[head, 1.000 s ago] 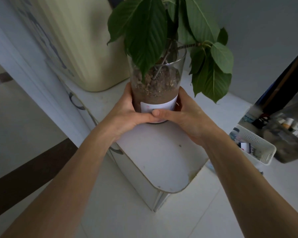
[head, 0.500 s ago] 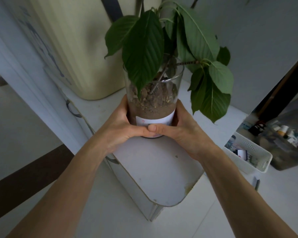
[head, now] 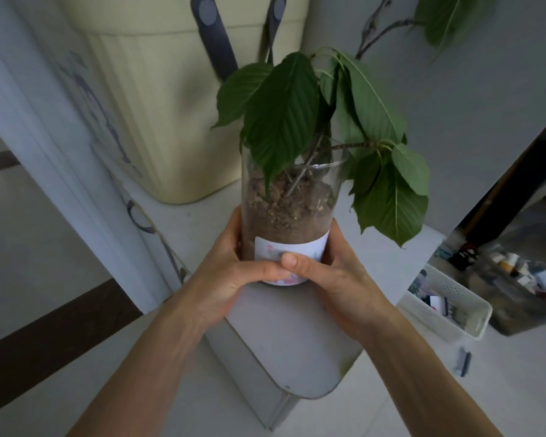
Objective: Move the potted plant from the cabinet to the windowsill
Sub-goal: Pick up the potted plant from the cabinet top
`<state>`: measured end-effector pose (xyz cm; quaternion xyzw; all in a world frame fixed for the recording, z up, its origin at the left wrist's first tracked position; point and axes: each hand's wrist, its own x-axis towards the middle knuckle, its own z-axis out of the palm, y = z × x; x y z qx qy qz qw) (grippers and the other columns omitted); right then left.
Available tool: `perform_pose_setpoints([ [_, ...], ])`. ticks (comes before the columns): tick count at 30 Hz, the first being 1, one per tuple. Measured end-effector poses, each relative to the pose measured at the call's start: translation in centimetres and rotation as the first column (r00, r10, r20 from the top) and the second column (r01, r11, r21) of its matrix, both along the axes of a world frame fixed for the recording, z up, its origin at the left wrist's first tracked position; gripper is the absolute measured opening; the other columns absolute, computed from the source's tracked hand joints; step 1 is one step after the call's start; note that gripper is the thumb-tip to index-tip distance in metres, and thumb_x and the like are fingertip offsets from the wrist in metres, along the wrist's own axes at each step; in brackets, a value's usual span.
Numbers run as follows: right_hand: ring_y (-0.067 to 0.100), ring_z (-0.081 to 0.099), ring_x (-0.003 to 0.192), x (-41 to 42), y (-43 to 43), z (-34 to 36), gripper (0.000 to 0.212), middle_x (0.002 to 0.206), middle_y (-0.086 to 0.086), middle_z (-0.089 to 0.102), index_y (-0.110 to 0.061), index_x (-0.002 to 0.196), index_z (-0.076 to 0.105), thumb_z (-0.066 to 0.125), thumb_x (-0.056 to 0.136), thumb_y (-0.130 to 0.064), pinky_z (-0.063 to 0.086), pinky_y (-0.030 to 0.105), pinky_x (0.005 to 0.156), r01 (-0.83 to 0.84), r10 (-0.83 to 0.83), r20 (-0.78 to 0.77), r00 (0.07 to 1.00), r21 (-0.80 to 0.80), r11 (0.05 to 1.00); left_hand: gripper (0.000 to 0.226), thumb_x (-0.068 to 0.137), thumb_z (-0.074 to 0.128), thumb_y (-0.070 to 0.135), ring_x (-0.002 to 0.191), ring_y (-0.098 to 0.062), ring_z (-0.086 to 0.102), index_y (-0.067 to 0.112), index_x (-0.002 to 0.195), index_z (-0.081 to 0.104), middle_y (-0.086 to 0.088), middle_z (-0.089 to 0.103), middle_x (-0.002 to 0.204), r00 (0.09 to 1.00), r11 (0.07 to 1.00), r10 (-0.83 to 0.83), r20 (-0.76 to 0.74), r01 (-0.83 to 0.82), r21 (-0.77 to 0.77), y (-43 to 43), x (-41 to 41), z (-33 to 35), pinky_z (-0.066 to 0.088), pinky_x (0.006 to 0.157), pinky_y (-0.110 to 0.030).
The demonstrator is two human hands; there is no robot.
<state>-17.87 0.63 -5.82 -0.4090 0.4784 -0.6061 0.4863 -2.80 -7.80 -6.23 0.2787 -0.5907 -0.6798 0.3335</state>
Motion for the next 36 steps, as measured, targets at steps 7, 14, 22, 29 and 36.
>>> perform_pose_setpoints([
  [7, 0.033, 0.063, 0.126, 1.3, -0.3, 0.6, 0.086, 0.138, 0.018, 0.064, -0.017, 0.145, 0.047, 0.076, 0.068, 0.005, 0.056, 0.042, 0.099, 0.033, -0.03, 0.138, 0.99, -0.014, 0.999, 0.093, 0.058, 0.066, -0.02, 0.124, -0.035, 0.064, 0.01, 0.143, 0.044, -0.019, 0.066, 0.135, 0.978, 0.983, -0.028, -0.209, 0.065, 0.173, 0.9, -0.4, -0.5, 0.059, 0.092, -0.042],
  [14, 0.029, 0.07, 0.112, 2.4, 0.9, 1.9, 0.106, 0.132, 0.022, 0.068, -0.009, 0.144, 0.047, 0.097, 0.051, -0.018, 0.059, 0.033, 0.085, 0.007, -0.017, 0.327, 0.945, 0.031, 0.999, 0.091, 0.067, 0.087, 0.019, 0.137, -0.041, 0.052, 0.01, 0.147, 0.045, -0.023, 0.057, 0.146, 0.913, 0.928, -0.028, -0.408, 0.175, 0.328, 2.2, 0.5, 1.0, 0.042, 0.112, -0.053],
  [22, 0.032, 0.069, 0.117, 3.8, 1.8, 7.5, 0.099, 0.132, 0.02, 0.069, -0.014, 0.143, 0.049, 0.093, 0.054, -0.014, 0.059, 0.039, 0.091, 0.025, -0.022, 0.364, 0.931, -0.004, 1.0, 0.086, 0.077, 0.08, 0.036, 0.138, -0.041, 0.051, 0.011, 0.15, 0.043, -0.02, 0.055, 0.148, 0.891, 0.946, 0.135, -0.433, 0.014, 0.325, 4.0, 0.5, 7.2, 0.036, 0.113, -0.065],
  [29, 0.03, 0.07, 0.112, 5.3, 3.7, 15.1, 0.096, 0.13, 0.02, 0.069, -0.01, 0.142, 0.049, 0.092, 0.056, -0.009, 0.059, 0.034, 0.088, 0.045, -0.025, 0.353, 0.935, -0.048, 0.998, 0.08, 0.082, 0.073, 0.042, 0.14, -0.042, 0.048, 0.016, 0.152, 0.043, -0.019, 0.052, 0.151, 0.85, 0.955, 0.183, -0.493, -0.035, 0.294, 7.2, 0.6, 15.0, 0.031, 0.116, -0.065],
  [36, 0.034, 0.06, 0.13, 7.0, 7.9, 22.1, 0.095, 0.143, 0.019, 0.061, -0.016, 0.146, 0.048, 0.091, 0.062, -0.023, 0.051, 0.044, 0.107, 0.055, -0.02, 0.381, 0.924, -0.08, 0.995, 0.087, 0.076, 0.077, 0.046, 0.142, -0.044, 0.045, 0.018, 0.152, 0.043, -0.021, 0.049, 0.153, 0.812, 0.936, 0.219, -0.542, -0.018, 0.352, 11.7, 1.7, 22.0, 0.036, 0.114, -0.061],
])
